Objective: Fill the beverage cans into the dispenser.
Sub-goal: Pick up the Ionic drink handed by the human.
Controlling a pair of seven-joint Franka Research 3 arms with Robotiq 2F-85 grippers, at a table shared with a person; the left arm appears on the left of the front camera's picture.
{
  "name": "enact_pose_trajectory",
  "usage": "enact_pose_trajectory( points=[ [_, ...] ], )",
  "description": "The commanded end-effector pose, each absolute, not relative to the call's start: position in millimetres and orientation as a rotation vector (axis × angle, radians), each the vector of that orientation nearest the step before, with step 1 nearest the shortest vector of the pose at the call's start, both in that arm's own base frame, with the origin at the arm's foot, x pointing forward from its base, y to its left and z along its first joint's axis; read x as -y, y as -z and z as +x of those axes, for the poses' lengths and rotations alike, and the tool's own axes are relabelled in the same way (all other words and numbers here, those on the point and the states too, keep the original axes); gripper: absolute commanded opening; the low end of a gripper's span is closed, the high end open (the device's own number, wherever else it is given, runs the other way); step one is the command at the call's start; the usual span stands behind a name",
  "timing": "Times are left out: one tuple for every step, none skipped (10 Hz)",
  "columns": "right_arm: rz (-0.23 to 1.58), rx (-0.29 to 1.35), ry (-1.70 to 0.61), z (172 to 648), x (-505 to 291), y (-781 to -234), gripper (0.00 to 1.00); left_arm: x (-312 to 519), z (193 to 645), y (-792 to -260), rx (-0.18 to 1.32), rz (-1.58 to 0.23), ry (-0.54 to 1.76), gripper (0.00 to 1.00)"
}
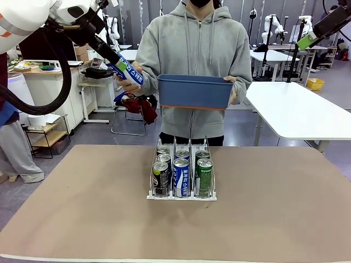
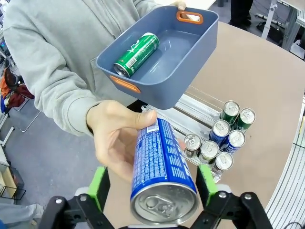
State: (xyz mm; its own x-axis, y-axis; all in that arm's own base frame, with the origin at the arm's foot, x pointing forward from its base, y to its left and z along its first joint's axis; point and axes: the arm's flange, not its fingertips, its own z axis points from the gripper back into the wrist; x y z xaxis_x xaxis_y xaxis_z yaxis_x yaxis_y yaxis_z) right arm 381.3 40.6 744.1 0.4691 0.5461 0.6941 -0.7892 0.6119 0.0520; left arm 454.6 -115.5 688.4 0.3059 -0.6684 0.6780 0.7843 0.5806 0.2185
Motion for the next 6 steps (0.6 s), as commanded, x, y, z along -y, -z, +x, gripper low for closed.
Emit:
enact_pose_trajectory(
  points=[
    [0.395,0.686,-0.846,381.3,-42.3,-742.8,1.0,114.0,452.6,-689.0,0.817,-0.155,0.951,0.41],
    [0.395,0.686,-0.846,381.3,-42.3,-742.8,1.0,113.2,451.4,-689.7,0.821,-0.145,0.94,0.0],
    [0.395,0.686,-0.846,381.3,-42.3,-742.8,1.0,112.1,450.3,-689.8,0.816,-0.137,0.925,0.35],
    [0.395,0.686,-0.846,381.3,-42.3,-742.8,1.0,112.1,449.4,-689.9,0.817,-0.125,0.911,0.0],
    [0.395,0.686,-0.846,381.3,-42.3,-742.8,1.0,112.1,448.0,-690.6,0.815,-0.122,0.907,0.0],
    [0.395,0.686,-0.846,381.3,-42.3,-742.8,1.0,111.3,448.0,-691.5,0.814,-0.126,0.91,0.0]
  ],
)
